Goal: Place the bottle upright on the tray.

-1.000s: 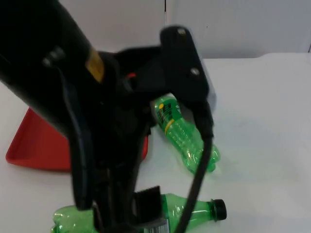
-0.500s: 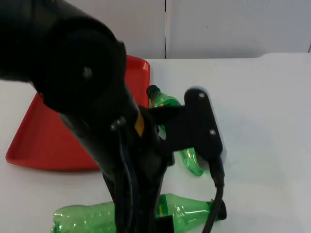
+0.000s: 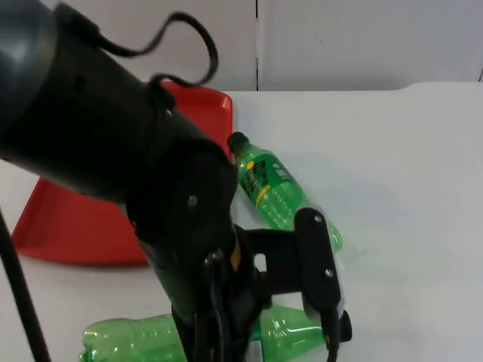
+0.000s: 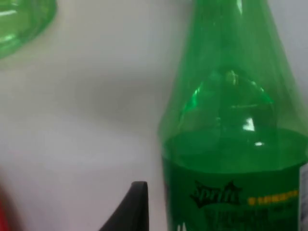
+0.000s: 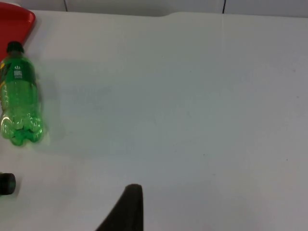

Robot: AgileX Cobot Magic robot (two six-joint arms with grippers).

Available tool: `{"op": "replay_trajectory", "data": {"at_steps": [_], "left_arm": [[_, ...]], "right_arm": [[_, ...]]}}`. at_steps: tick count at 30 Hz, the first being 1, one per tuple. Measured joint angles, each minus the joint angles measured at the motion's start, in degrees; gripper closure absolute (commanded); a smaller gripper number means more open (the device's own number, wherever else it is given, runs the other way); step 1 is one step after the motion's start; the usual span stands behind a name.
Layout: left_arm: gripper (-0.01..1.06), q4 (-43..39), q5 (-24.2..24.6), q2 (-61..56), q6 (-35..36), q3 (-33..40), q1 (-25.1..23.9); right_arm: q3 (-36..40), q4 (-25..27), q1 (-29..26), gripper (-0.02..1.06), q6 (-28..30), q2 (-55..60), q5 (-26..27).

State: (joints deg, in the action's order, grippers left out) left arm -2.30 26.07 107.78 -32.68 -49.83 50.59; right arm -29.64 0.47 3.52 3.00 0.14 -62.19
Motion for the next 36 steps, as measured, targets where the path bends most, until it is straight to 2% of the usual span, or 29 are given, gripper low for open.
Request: {"op": "replay_trajectory", "data": {"at_steps": [13, 34, 36], "left_arm": [[0.00, -0.05, -7.40, 3.12, 0.00, 0.00, 0.00], [0.00, -0.05, -9.41, 5.01, -0.23, 0.00, 0.00], [0.03, -0.05, -9.41, 5.01, -0.23, 0.00, 0.00]], "right_arm": [[0.00, 0.00, 0.00, 0.08, 0.13, 0.00, 0.00], [0.00, 0.00, 0.00, 0.08, 0.13, 0.00, 0.00], [0.00, 0.00, 0.00, 0.08, 0.13, 0.00, 0.00]]}}
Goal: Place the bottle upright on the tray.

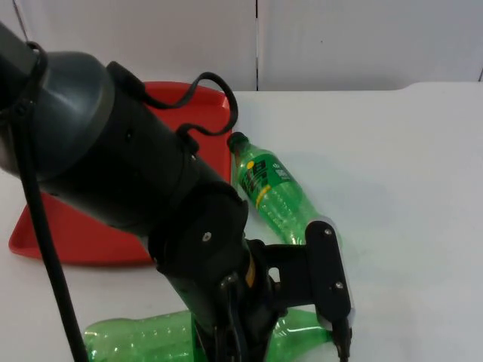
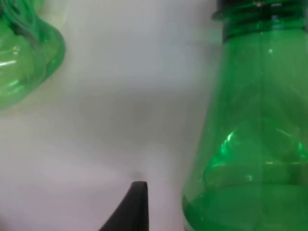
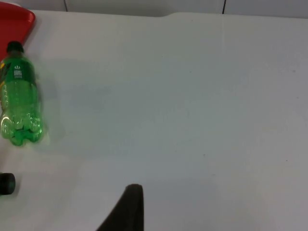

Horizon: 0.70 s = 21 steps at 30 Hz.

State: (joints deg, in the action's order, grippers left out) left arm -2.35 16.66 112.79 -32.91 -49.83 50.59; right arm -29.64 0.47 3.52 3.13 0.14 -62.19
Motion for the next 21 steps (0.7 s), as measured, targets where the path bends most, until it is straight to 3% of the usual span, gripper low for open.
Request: {"op": "replay_trajectory", "data": {"at_steps": [2, 5, 6, 9, 10, 14, 15, 17, 21], "left_arm": [[0.08, 0.00, 0.00, 0.00, 0.00, 0.00, 0.00], [0.29, 0.00, 0.00, 0.00, 0.00, 0.00, 0.00], [0.29, 0.00, 0.00, 0.00, 0.00, 0.00, 0.00], [0.51, 0.11, 0.00, 0.00, 0.00, 0.00, 0.00], [0.51, 0.20, 0.00, 0.00, 0.00, 0.00, 0.00], [0.91, 0.35, 0.00, 0.00, 0.00, 0.00, 0.00], [0.91, 0.35, 0.00, 0.00, 0.00, 0.00, 0.00], [1.05, 0.35, 0.00, 0.00, 0.00, 0.00, 0.00], [1.05, 0.35, 0.00, 0.00, 0.00, 0.00, 0.00]], "right_arm": [[0.00, 0.00, 0.00, 0.08, 0.00, 0.00, 0.00], [0.00, 0.00, 0.00, 0.08, 0.00, 0.00, 0.00], [0.00, 0.00, 0.00, 0.08, 0.00, 0.00, 0.00], [0.00, 0.00, 0.00, 0.08, 0.00, 0.00, 0.00], [0.00, 0.00, 0.00, 0.08, 0.00, 0.00, 0.00], [0.00, 0.00, 0.00, 0.08, 0.00, 0.00, 0.00], [0.00, 0.00, 0.00, 0.08, 0.00, 0.00, 0.00], [0.00, 0.00, 0.00, 0.08, 0.00, 0.00, 0.00], [0.00, 0.00, 0.00, 0.08, 0.00, 0.00, 0.00]]}}
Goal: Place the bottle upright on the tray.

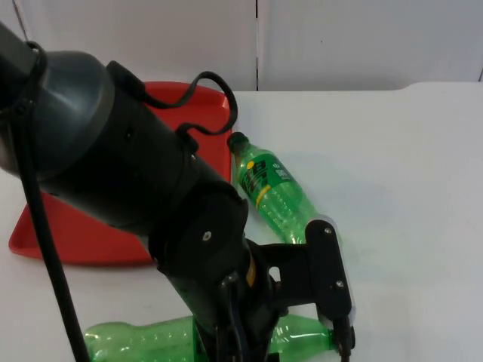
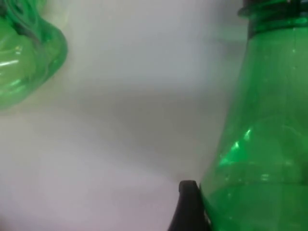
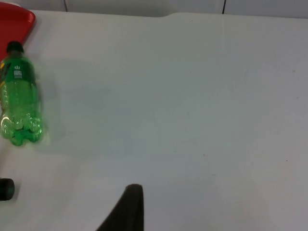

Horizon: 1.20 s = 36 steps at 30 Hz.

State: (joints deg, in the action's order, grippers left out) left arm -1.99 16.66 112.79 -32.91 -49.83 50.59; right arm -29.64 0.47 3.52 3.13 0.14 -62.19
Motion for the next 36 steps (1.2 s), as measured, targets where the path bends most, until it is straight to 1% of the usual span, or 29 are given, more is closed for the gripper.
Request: {"op": "replay_trajectory", "data": {"at_steps": [5, 10, 18, 23, 24, 28, 29, 30, 33, 34, 36], "left_arm": [[1.05, 0.00, 0.11, 0.00, 0.00, 0.00, 0.00], [1.05, 0.00, 1.73, -1.36, 0.00, 0.00, 0.00], [1.05, 0.00, 2.20, -8.73, 0.11, 0.00, 0.00], [1.05, 0.39, 1.93, -18.63, 0.18, 0.00, 0.00], [1.05, 0.39, 1.93, -18.63, 0.18, 0.00, 0.00], [1.05, 1.99, -1.33, -27.57, 0.18, 0.00, 0.00], [1.05, 1.99, -1.33, -27.57, 0.18, 0.00, 0.00], [1.05, 1.99, -2.61, -29.50, 0.18, 0.00, 0.00], [1.05, 4.40, -8.61, -36.88, 0.18, 0.00, 0.00], [1.05, 4.40, -8.61, -36.88, 0.18, 0.00, 0.00], [1.05, 5.48, -11.81, -39.67, 0.34, 0.00, 0.00]], "right_arm": [[0.00, 0.00, 0.00, 0.08, 0.00, 0.00, 0.00], [0.00, 0.00, 0.00, 0.08, 0.00, 0.00, 0.00], [0.00, 0.00, 0.00, 0.08, 0.00, 0.00, 0.00], [0.00, 0.00, 0.00, 0.08, 0.00, 0.00, 0.00], [0.00, 0.00, 0.00, 0.08, 0.00, 0.00, 0.00], [0.00, 0.00, 0.00, 0.08, 0.00, 0.00, 0.00], [0.00, 0.00, 0.00, 0.08, 0.00, 0.00, 0.00], [0.00, 0.00, 0.00, 0.08, 0.00, 0.00, 0.00], [0.00, 0.00, 0.00, 0.08, 0.00, 0.00, 0.00], [0.00, 0.00, 0.00, 0.08, 0.00, 0.00, 0.00], [0.00, 0.00, 0.00, 0.08, 0.00, 0.00, 0.00]]}}
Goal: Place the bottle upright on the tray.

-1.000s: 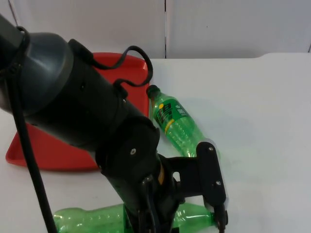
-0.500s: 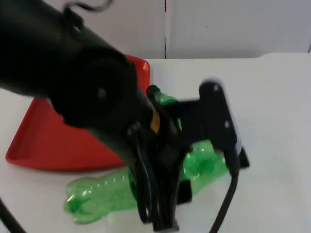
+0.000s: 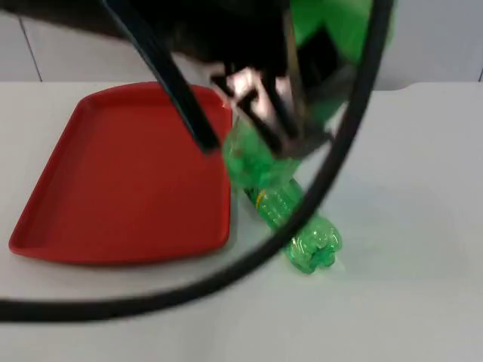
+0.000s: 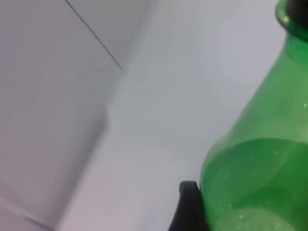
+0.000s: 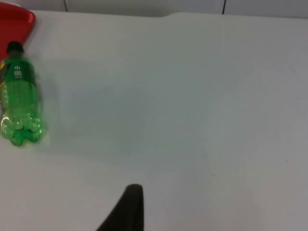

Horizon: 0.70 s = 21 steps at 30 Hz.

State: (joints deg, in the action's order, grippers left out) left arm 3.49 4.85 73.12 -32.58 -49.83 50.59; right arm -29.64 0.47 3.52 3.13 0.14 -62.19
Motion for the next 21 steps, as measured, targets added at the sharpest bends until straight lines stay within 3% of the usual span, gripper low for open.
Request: {"op": "replay_trajectory", "data": {"at_steps": [7, 14, 21], "left_arm": [[1.05, 6.12, -6.96, -4.71, 2.41, 0.00, -1.44], [1.05, 17.25, -6.94, -4.71, 2.95, 0.10, -8.35], [1.05, 20.99, -7.06, -4.71, 2.99, 0.10, -14.63]], "right_arm": [[0.00, 0.00, 0.00, 0.08, 0.00, 0.00, 0.00], [0.00, 0.00, 0.00, 0.08, 0.00, 0.00, 0.00], [0.00, 0.00, 0.00, 0.08, 0.00, 0.00, 0.00]]}}
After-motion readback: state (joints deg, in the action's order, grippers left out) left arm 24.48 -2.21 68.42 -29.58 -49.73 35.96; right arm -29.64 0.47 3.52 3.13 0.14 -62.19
